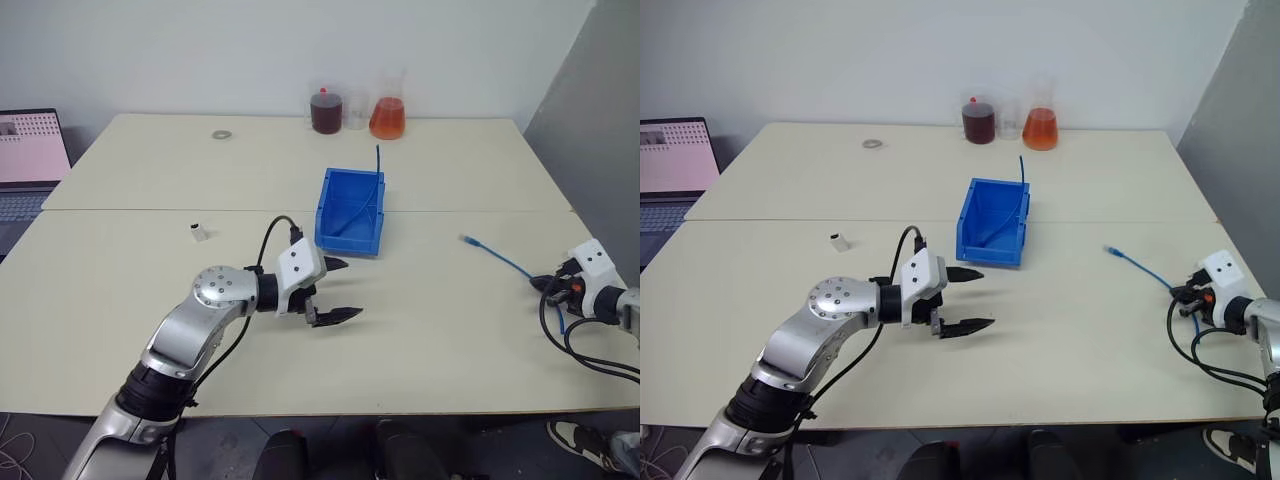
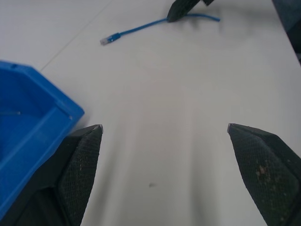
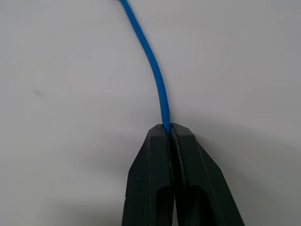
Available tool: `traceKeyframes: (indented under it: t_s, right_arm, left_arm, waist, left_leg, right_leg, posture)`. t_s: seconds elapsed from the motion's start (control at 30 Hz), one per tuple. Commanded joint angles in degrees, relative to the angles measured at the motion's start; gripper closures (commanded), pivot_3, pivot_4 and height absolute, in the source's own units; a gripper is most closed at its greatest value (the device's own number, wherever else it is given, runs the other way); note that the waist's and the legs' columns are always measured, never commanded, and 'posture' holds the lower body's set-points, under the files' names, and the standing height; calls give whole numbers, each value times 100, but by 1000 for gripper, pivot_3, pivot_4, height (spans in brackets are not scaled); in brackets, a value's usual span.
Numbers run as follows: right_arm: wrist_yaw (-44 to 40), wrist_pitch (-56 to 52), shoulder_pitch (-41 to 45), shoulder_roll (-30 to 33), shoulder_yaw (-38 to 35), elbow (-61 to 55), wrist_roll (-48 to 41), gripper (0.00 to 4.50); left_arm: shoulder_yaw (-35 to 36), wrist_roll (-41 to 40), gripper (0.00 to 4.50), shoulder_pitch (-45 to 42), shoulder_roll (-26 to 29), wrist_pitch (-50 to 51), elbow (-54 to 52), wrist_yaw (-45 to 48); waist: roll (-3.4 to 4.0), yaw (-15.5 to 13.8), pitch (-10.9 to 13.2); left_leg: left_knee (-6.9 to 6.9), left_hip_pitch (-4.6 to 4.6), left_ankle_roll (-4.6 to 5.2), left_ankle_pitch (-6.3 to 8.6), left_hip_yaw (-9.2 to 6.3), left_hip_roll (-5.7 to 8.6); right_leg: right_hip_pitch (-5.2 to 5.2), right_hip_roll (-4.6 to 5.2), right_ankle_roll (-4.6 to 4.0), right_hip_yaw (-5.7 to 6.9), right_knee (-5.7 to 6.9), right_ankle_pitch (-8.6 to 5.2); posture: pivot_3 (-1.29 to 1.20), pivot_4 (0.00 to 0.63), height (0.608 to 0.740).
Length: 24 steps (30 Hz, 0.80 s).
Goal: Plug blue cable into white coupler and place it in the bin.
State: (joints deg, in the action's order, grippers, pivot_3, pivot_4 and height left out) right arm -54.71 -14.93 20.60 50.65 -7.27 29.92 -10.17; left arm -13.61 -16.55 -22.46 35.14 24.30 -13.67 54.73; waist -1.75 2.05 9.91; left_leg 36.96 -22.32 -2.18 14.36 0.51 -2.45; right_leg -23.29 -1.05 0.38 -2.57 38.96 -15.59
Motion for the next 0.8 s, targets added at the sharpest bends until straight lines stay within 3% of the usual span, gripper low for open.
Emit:
traceKeyframes:
  t_s: [0.03, 0.17, 0.37, 0.6, 0.8]
  right_arm:
    - [-778, 41, -377, 238, 96, -1497, -315, 4483]
    - [-774, -481, -793, 26, 330, -2995, -542, 4483]
    - [-172, -1148, -666, -762, 1078, -4041, -445, 4483]
    - [519, -1617, -341, -1635, 1873, -4308, -121, 4483]
    - [643, -1838, -226, -1930, 2185, -4427, -114, 4483]
  left_arm:
    - [576, 11, 0, 499, 471, -194, -129, 52]
    - [1125, 27, 0, 1396, 956, -379, -136, 75]
    - [1698, 83, 0, 2304, 1268, -677, 126, 56]
    - [2117, 42, 0, 2718, 1219, -843, 298, -16]
    - [2155, -55, 0, 2832, 1221, -837, 264, 92]
  waist:
    - [4, 10, 2]
    - [6, 18, 3]
    - [5, -21, 5]
    - [1, -52, 8]
    - [0, -50, 8]
  left_leg:
    - [-1, 1, 0, 0, 0, -7]
    - [-1, 4, 0, 0, -17, -21]
    - [0, 2, 0, 0, -18, -24]
    - [1, -9, 0, 0, -17, -21]
    - [1, -21, 0, 1, -17, -23]
  right_leg:
    - [-1, 0, 0, -1, 1, 0]
    - [-1, 6, -3, 3, 2, -2]
    - [-1, 14, -1, 10, 4, -1]
    - [-8, 21, -1, 15, 2, -1]
    - [-18, 22, -1, 17, 1, -1]
  posture:
    - [0, 150, 740]
    - [0, 150, 740]
    - [0, 150, 740]
    - [0, 150, 740]
    - [0, 150, 740]
